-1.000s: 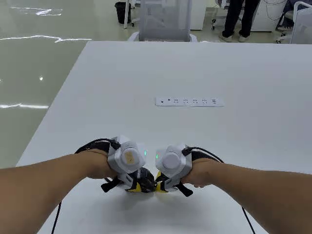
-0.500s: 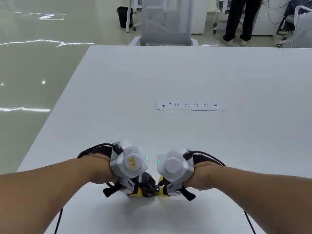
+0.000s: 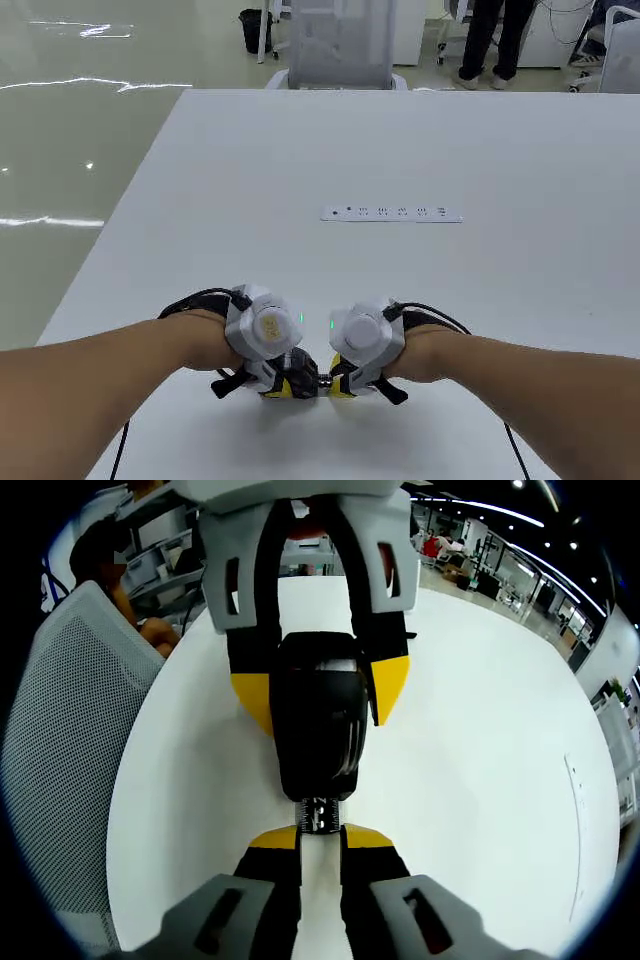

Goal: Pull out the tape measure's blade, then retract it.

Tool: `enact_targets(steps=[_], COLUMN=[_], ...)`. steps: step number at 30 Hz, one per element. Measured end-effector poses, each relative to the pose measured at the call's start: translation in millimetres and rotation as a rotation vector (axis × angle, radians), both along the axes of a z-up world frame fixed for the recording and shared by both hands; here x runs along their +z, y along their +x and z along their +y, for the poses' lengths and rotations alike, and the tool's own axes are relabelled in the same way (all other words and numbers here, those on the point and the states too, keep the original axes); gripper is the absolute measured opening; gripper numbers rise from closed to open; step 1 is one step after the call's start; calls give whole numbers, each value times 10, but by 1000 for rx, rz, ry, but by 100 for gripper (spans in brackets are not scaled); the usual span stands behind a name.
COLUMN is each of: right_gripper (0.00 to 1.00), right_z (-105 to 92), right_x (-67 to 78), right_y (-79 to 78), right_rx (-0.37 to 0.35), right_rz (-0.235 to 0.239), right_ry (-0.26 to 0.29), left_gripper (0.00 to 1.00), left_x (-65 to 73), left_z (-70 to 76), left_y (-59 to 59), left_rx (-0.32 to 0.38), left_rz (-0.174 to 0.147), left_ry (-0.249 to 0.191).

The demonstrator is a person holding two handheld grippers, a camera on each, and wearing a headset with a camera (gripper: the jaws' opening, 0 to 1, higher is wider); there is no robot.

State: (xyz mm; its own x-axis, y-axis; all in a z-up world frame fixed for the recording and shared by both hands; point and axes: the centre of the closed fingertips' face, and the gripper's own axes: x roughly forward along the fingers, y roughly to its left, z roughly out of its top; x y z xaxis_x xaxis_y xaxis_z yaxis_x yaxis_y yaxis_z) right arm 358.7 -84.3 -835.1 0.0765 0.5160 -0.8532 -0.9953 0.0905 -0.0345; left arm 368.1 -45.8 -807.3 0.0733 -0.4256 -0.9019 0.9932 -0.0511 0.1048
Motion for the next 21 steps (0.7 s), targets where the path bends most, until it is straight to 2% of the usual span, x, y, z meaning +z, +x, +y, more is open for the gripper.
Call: enact_targets(steps=[15,16,17,18,19,20,21], right_gripper=[12,6,0,0,0,0,0], right_z=[-114,-137,-171,-434,-569,-624,-653], right_x=[1,-11,45,40,-4,-1,-29], right_y=[4,3,83,-16,102,86,22], right_rx=[-16,-19,86,-43,-78,-65,-60], right_rz=[17,21,-95,10,18,19,46], right_ry=[-10,-22,-11,-89,-93,-95,-88], left_gripper=[32,32,32,32,32,32,32], left_x=[-11,-11,-9,-6,-2,-2,-2], left_z=[-6,-6,2,3,0,-1,-4], left_y=[8,7,3,5,3,0,-8], left_rx=[1,-1,-4,-6,-5,-4,-8], left_rz=[-1,-1,-2,-3,-2,-1,-1], left_ry=[3,3,5,4,0,-1,-1])
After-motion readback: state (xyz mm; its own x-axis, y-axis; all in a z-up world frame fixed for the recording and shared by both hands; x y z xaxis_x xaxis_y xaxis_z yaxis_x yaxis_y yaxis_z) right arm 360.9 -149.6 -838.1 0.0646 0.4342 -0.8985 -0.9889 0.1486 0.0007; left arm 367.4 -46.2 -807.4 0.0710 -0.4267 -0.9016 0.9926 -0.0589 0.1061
